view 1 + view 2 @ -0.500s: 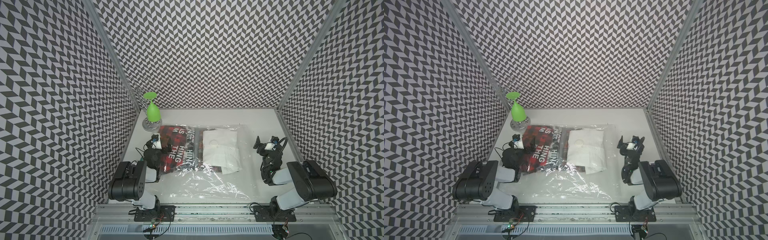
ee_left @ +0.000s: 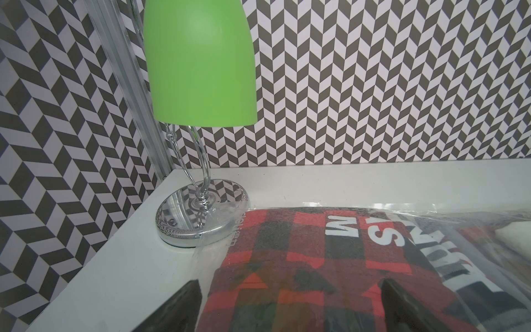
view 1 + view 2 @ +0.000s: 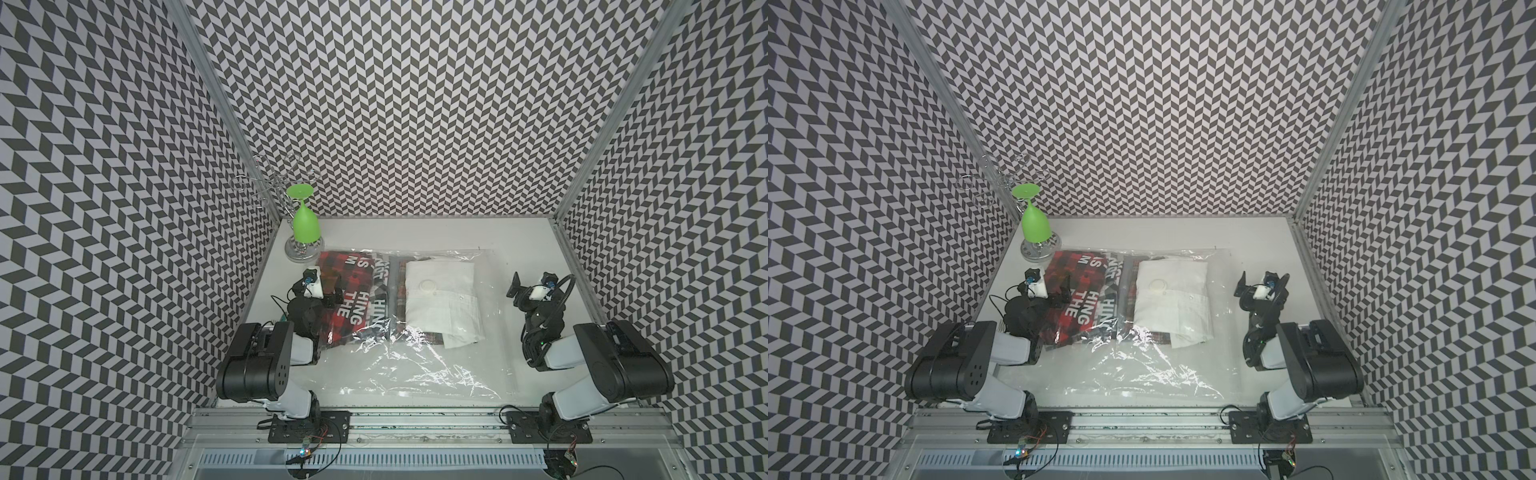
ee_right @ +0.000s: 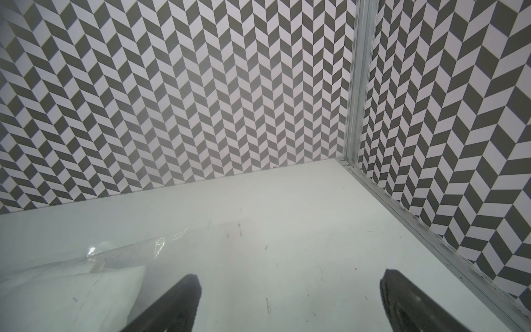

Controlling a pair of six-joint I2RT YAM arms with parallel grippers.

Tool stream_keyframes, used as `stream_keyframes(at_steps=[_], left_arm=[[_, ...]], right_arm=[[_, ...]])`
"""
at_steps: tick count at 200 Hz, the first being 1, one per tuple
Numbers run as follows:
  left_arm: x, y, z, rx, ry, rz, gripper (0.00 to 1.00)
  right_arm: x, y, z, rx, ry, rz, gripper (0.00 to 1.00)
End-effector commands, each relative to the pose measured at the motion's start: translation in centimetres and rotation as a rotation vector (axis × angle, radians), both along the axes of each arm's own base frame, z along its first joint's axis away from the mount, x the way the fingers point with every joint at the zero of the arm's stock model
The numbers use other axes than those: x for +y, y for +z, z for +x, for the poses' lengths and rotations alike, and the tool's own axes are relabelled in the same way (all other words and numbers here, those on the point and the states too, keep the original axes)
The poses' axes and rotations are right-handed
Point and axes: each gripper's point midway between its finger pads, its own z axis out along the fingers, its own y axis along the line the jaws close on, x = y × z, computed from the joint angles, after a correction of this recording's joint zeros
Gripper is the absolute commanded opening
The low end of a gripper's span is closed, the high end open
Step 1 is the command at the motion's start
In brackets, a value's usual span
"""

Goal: Take the shirt out of the vacuum bag
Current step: Open the vacuum bag at the center of the board.

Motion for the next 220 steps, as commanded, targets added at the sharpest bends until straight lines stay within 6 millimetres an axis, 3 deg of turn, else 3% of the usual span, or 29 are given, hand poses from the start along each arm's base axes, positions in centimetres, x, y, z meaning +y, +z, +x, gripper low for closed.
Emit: stream_keyframes(at_steps=[1,105,121,143,146,172,189,220], left_arm=[[-0.5,1.0,0.5,-0.033,-0.022,-0.01,0.99],[-0.7,1.1,0.3,-0.038,-0.032,-0.008,0.99],[-2.9,1.7,-0.1,-0.052,-0.158,0.047,0.99],[-3.4,3.1,-0.7,-0.073,-0.165,0.059,0.99],[-3.6,3.0,-0.7,-0.059,-0.173,0.06,0.99],[-5.8,4.1,-0.6,0.01,-0.22,0.045,0.99],[-9.1,5.3,-1.5,0.025,-0.28,0.107,0.99],[-14.7,9.8,-4.4,-0.007,-0.427,-0.055,0.99]], right_arm=[[0.0,1.6,0.2,-0.065,-0.008,-0.003,1.0],[0.0,1.6,0.2,-0.067,-0.008,-0.002,1.0],[0.2,1.5,0.5,-0.06,0.007,-0.008,1.0],[2.4,2.4,0.4,-0.038,0.116,-0.062,1.0],[2.5,3.6,0.9,-0.05,0.109,-0.055,1.0],[1.8,4.5,2.2,0.124,0.054,0.096,1.0],[2.2,4.9,2.5,0.187,0.06,0.184,0.99],[4.8,5.5,3.4,0.268,0.249,0.396,1.0]])
